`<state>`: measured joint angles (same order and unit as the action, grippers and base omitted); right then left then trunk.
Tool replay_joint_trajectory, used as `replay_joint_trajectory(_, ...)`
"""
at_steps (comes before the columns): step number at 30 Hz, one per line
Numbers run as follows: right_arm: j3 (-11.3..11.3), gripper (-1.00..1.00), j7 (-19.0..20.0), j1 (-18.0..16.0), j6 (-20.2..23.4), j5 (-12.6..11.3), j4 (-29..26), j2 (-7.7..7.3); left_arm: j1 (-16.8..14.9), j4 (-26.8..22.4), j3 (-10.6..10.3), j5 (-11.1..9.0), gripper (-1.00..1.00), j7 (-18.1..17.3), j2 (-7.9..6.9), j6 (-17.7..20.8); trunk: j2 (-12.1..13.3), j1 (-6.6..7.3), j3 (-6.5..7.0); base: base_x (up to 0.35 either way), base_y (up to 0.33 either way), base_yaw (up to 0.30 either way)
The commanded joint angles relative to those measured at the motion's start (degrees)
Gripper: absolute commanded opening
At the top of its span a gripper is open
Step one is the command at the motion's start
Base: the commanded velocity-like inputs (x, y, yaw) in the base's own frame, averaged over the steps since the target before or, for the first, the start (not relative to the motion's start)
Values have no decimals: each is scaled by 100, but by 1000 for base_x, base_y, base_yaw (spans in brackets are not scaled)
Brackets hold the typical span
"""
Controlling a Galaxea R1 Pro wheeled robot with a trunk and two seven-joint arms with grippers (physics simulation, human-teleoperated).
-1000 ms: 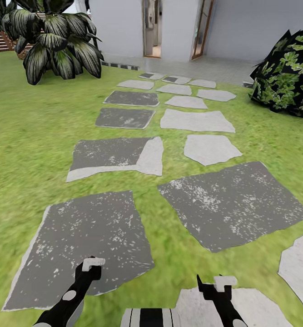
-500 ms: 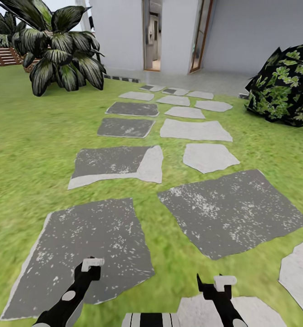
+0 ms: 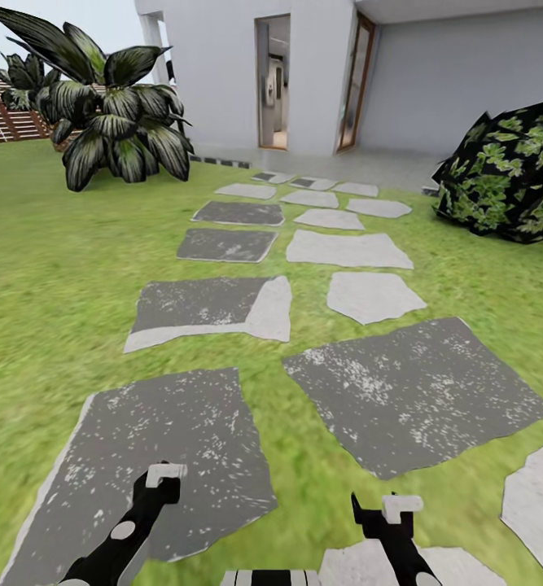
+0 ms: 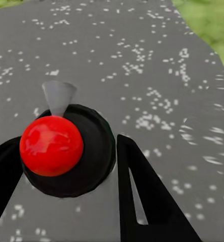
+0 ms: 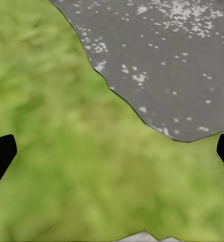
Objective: Pick up the pesticide atomizer in the garden and spray insectifuge to fully cover both potted plants in the garden.
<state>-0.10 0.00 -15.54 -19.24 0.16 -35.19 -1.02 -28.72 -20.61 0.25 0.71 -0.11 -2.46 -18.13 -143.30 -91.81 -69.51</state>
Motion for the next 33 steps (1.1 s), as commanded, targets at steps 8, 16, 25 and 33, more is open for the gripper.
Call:
replay_joint_trajectory(8, -9, 100, -7, -2, -28, -4, 12, -9, -2, 13, 9, 1, -100, 2, -6, -6, 126, 80, 191, 0, 0, -159)
replay_joint_trajectory(16, -8, 100, -18, -2, -28, -6, 12, -7, -2, 8, 10, 0, -100, 2, -6, -10, 447, 255, 365, 0, 0, -274)
replay_joint_trajectory(25, -21, 100, -23, -2, -29, -7, 13, -26, -2, 5, 9, 0, -100, 2, -1, -30, 647, 365, 495, 0, 0, -278)
replay_joint_trajectory(33, -48, 100, -30, 20, -216, -15, 51, -100, 20, -2, 10, 0, -100, 18, -29, -33, 647, 365, 540, 0, 0, -264)
